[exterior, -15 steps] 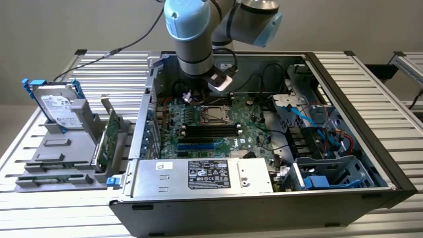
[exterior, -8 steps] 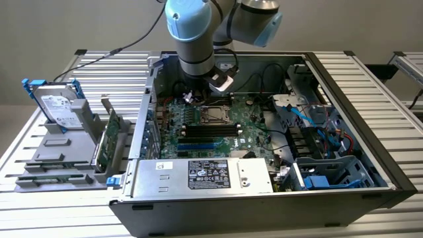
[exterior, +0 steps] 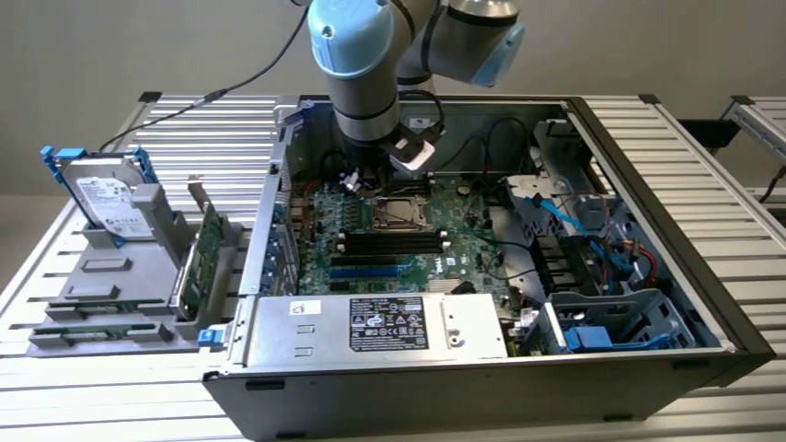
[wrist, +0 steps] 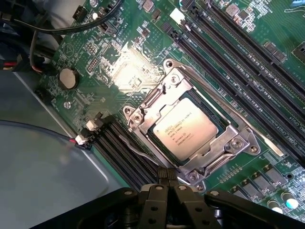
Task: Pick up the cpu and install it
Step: 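Install the first cpu locking lever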
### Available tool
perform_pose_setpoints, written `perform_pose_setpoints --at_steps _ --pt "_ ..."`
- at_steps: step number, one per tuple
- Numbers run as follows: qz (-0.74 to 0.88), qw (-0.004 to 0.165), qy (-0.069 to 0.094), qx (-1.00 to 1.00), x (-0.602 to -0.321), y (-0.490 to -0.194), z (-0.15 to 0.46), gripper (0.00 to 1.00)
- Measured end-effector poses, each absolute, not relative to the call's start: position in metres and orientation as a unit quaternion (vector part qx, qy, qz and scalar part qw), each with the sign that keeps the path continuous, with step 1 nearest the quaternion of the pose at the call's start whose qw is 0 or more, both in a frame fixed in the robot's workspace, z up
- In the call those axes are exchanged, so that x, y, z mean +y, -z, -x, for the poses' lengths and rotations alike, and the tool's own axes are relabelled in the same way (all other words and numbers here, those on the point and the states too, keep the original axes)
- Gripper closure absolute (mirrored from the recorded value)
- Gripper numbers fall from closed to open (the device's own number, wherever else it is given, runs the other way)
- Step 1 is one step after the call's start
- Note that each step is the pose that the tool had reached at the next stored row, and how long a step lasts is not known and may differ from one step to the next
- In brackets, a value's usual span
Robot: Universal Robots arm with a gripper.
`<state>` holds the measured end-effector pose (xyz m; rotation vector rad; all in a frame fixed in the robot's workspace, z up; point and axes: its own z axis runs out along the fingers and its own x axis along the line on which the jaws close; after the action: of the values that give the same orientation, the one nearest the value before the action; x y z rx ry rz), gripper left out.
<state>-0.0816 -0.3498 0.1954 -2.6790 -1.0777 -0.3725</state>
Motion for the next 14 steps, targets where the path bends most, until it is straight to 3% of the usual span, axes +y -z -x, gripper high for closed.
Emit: perform_pose_setpoints --at_steps 14 --pt "0.913 0.113 0.132 -0.368 -0.3467 -0.1944 0.08 0.89"
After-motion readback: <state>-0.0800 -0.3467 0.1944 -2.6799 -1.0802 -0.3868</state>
